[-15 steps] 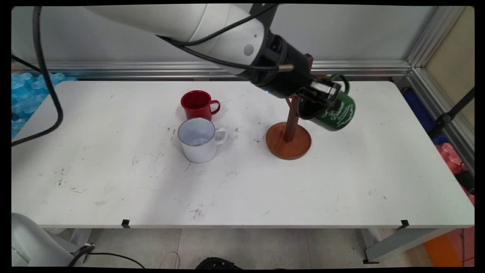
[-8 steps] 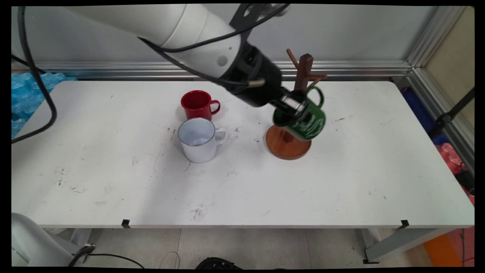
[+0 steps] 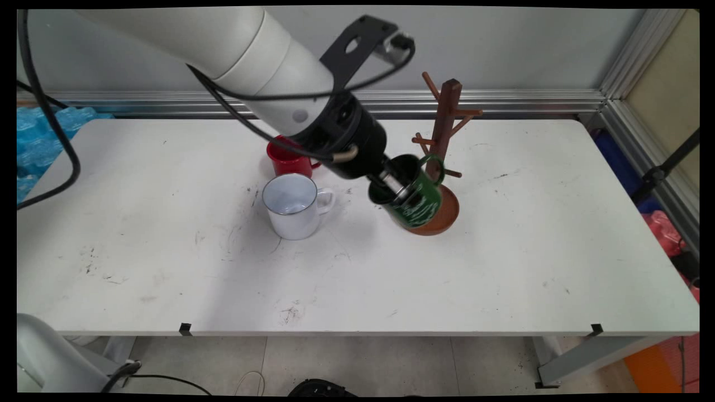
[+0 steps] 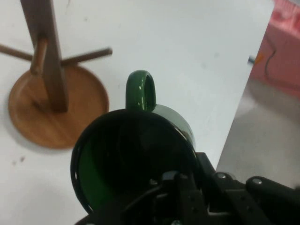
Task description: Place the picked object on the table
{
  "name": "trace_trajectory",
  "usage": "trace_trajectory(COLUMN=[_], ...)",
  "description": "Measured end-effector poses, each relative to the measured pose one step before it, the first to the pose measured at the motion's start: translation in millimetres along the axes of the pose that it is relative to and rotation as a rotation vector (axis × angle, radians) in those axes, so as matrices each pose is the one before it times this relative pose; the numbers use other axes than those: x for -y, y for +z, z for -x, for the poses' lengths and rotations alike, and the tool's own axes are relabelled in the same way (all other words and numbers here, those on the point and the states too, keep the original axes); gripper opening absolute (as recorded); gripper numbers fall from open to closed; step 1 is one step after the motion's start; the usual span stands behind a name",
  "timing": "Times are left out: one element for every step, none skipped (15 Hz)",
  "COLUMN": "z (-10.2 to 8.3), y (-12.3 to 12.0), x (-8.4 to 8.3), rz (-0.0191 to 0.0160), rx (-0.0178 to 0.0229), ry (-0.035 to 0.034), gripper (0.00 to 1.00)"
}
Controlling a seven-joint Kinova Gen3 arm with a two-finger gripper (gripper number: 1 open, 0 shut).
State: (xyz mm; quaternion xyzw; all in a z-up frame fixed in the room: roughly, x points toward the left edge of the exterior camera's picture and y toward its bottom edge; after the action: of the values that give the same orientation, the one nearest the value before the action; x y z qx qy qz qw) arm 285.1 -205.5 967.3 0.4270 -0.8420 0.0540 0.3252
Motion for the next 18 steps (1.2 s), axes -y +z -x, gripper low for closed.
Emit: trace_trajectory(z=[1.41,1.8,1.27,1.26,0.87,1.34,0.95,1.44,1.9,1.67,1.8,1.13,2.12,1.42,2.6,2.05,2.24,1.81], y=[0.78,0.95,1.28,1.24,0.75,1.17,0.69,1.06,1.35,0.85,0.73,0.48,0.56,0.38,0.58,0.54,0.76,0.86], x=[-0.63,-0.62,-0.79,-0.73,-0.4,-0.5,-0.27,-0.22,-0.08,0.16,0.23,0.16,0.19,0.13,-0.03,0.0,-0.22,-0.19], rz=[-0.01099,-0.01281,-0.01106,-0.00867,-0.00577,-0.00856,-0.00579,-0.00867,-0.01169,-0.0088,-0.00906,-0.0058,-0.00908,-0.00559,-0.00836,-0.00629,-0.00531,-0.00386], rx=[0.02208,0.02567,0.02377,0.02045,0.0131,0.01984,0.01277,0.01956,0.02529,0.01853,0.01851,0.01185,0.01777,0.01143,0.0176,0.01384,0.01373,0.01084], ry=[0.02231,0.02512,0.02385,0.01887,0.01191,0.01727,0.0108,0.01553,0.02028,0.0142,0.01366,0.00875,0.01238,0.0071,0.0095,0.00722,0.00616,0.0048], gripper=[0.0,0.0,0.0,0.0,0.0,0.0,0.0,0.0,0.0,0.0,0.0,0.0,0.0,0.0,0.0,0.0,0.0,0.0])
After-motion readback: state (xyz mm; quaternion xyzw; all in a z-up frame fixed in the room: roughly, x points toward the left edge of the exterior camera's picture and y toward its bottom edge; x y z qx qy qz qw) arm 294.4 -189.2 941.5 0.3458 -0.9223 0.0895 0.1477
